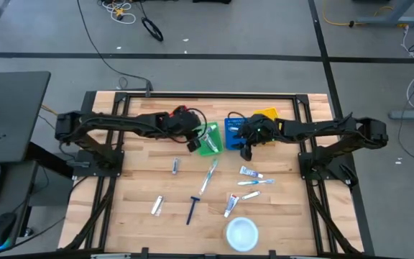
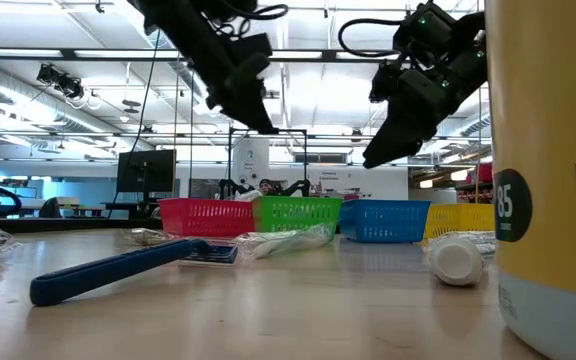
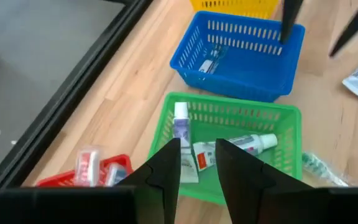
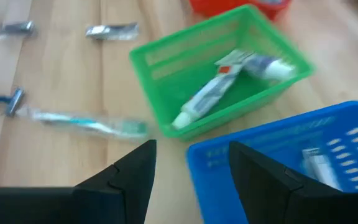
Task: Pick & Place Travel size toiletries
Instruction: Put the silver nail cutter into the blue bin
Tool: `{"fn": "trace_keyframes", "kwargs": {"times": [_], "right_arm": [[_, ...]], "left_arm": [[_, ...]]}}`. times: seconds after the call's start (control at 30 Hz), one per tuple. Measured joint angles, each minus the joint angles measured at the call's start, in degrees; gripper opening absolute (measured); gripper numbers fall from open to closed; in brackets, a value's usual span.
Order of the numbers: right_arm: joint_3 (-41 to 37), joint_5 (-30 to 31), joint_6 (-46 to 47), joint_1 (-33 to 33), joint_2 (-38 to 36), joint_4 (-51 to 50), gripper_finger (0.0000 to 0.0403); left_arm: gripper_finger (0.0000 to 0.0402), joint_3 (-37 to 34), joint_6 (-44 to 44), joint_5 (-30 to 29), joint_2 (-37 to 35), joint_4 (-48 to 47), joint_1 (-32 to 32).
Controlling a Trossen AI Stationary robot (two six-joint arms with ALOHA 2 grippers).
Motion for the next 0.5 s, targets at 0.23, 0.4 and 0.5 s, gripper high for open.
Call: {"fn": "trace_keyframes", "kwargs": {"times": [0.23, 0.4, 0.5], "right_arm": [[-0.02, 0.02, 0.23, 5.66, 3.19, 1.62, 0.0211], [-0.02, 0.02, 0.34, 10.22, 3.59, 5.31, 0.0211], [-0.02, 0.00, -0.12, 12.70, 3.51, 5.86, 0.0211]], "left_arm": [[0.0103, -10.31, -9.39, -1.93, -4.18, 1.99, -3.25], [0.0104, -17.86, -11.11, -1.56, -4.27, 11.86, -5.34], [0.0103, -20.69, -11.13, -0.68, -4.23, 17.76, -5.48]]}}
